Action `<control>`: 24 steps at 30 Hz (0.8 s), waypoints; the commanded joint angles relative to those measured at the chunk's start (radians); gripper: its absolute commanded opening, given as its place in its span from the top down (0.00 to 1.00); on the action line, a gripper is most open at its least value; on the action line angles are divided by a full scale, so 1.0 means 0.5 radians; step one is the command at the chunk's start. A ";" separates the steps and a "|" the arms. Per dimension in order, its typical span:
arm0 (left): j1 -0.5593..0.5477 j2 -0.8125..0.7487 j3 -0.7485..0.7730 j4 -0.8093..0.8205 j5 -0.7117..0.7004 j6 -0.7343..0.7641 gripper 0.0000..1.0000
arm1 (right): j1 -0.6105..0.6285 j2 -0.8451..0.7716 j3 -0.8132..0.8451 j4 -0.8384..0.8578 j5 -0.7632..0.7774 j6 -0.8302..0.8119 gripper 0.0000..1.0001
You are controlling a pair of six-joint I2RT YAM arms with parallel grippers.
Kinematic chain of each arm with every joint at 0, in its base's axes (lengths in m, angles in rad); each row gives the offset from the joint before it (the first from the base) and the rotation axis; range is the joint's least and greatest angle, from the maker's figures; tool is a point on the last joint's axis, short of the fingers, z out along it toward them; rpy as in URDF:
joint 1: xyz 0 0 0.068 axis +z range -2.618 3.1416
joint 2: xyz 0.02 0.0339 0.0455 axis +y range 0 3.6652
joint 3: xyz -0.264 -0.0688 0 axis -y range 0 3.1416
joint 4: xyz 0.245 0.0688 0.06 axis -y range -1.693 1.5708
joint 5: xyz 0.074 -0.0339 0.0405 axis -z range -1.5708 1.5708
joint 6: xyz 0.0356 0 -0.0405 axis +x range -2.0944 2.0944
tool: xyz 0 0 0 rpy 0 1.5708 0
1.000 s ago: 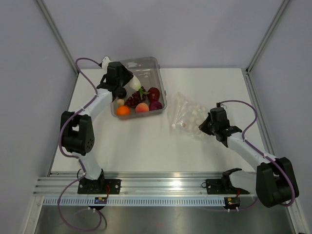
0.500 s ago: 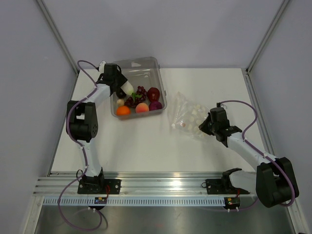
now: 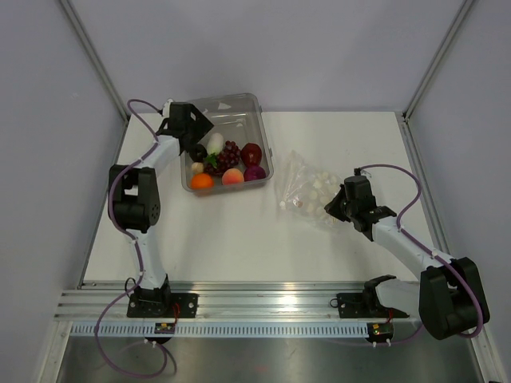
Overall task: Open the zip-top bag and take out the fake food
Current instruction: Place the fake fruit in the bin.
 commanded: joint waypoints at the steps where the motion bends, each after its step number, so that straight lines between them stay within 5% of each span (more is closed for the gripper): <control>1: 0.007 -0.204 0.052 -0.019 0.105 -0.086 0.12 | 0.009 0.004 0.047 0.062 0.013 0.012 1.00; 11: -0.064 -0.603 -0.181 -0.160 0.308 -0.154 0.09 | 0.009 0.191 0.240 -0.017 0.179 -0.009 1.00; 18: -0.107 -0.980 -0.574 -0.108 0.568 -0.185 0.09 | 0.006 0.378 0.522 -0.171 0.427 -0.061 1.00; 24: -0.251 -1.370 -0.948 -0.032 0.517 -0.188 0.08 | -0.012 0.596 0.777 -0.248 0.492 -0.107 0.94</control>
